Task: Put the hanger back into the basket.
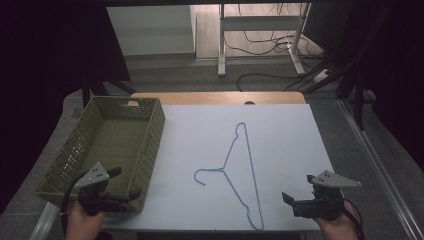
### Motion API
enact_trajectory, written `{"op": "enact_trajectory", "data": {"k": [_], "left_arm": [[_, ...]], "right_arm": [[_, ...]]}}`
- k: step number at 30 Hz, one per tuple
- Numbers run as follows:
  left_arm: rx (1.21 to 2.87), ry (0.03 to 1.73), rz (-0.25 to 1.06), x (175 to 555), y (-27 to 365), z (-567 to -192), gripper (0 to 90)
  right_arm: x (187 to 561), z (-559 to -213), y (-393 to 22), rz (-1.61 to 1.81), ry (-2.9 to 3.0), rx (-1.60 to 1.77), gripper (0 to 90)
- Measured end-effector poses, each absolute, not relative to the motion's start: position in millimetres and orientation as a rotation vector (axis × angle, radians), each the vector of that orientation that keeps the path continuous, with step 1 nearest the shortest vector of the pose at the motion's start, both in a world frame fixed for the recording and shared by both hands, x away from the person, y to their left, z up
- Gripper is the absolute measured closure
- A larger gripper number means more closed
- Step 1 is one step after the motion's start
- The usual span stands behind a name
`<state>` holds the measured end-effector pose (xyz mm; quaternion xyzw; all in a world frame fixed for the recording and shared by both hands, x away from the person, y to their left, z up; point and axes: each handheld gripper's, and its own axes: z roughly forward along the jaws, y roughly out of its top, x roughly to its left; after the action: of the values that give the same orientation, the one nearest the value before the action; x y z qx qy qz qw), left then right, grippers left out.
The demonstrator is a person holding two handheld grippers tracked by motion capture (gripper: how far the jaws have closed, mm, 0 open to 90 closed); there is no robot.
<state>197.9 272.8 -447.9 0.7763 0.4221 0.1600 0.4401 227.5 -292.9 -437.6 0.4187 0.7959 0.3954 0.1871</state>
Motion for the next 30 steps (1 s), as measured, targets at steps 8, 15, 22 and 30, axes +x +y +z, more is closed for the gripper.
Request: {"op": "enact_trajectory", "data": {"k": [8,15,22,30], "left_arm": [[1.920,1.007,0.400,200,258,-433,0.0],[1.950,0.968,0.385,205,239,-429,0.1],[1.979,0.938,0.357,209,219,-431,0.4],[2.001,0.909,0.305,217,196,-434,0.5]], "right_arm": [[228,-430,-287,1.130,2.221,1.168,0.0],[231,-429,-277,1.121,2.243,1.167,0.0],[235,-430,-261,1.097,2.291,1.155,0.0],[242,-431,-249,1.086,2.318,1.141,0.0]]}}
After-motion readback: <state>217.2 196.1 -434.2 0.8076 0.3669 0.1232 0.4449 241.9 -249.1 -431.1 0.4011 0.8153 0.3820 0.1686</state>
